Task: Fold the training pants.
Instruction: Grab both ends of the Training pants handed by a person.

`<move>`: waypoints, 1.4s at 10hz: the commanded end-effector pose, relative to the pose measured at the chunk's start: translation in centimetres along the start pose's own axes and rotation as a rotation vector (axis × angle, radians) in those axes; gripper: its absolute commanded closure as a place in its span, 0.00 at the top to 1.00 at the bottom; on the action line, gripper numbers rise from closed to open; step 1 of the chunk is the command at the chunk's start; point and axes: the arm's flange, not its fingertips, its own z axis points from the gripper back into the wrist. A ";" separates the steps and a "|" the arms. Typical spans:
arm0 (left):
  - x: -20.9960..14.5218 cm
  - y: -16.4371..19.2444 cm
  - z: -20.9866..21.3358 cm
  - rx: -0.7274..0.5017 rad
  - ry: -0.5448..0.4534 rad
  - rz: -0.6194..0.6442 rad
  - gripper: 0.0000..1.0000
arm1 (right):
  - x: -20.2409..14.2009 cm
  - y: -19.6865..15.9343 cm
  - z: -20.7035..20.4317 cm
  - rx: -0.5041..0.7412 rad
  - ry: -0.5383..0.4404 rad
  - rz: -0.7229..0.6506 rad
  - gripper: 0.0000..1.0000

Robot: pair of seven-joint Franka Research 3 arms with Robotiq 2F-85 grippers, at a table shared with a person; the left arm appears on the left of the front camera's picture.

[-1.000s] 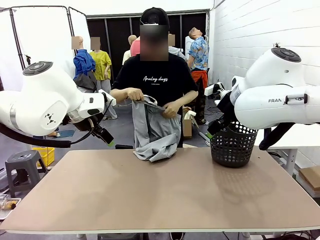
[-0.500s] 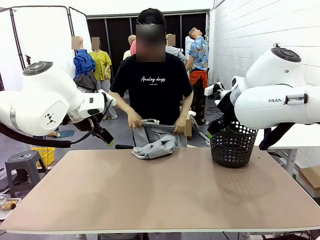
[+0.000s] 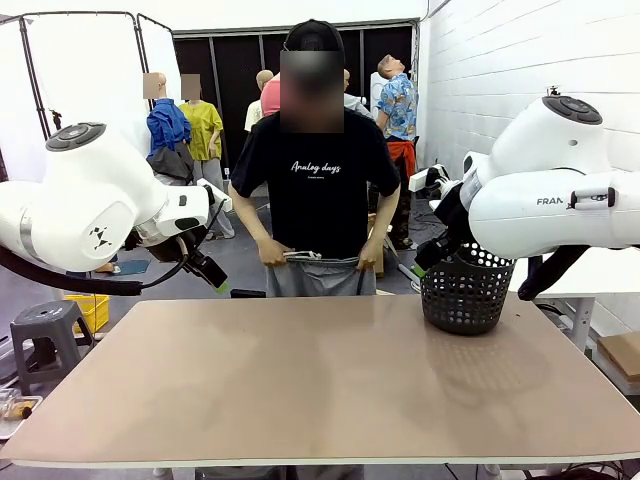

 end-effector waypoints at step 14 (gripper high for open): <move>0.0 0.0 -0.1 -0.004 0.000 -0.006 1.00 | 0.0 0.0 -0.2 0.000 0.005 0.003 1.00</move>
